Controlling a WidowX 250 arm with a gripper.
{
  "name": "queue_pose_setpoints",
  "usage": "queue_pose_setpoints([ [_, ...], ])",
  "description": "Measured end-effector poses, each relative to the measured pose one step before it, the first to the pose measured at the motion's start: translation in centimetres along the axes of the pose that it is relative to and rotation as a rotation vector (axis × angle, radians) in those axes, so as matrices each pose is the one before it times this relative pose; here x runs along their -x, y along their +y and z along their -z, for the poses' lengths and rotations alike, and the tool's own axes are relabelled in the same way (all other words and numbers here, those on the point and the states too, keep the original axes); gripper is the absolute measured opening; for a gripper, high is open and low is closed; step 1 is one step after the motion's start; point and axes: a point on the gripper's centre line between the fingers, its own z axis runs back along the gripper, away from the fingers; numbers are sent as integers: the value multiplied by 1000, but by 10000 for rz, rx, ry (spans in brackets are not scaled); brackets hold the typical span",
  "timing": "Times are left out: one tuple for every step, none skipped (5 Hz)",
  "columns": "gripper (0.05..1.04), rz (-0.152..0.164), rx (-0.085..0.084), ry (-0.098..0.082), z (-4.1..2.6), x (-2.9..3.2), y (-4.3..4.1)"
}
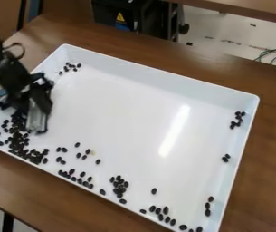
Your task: Sweep into pile
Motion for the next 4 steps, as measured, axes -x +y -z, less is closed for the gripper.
queue_pose_setpoints([
  [356,-6,96,144,-283,2572,-180],
  [356,190,180,-235,-1026,-31,-1363],
  [356,545,-30,-382,-876,-1939,-2588],
  [356,936,-347,-126,-67,-1154,-3700],
])
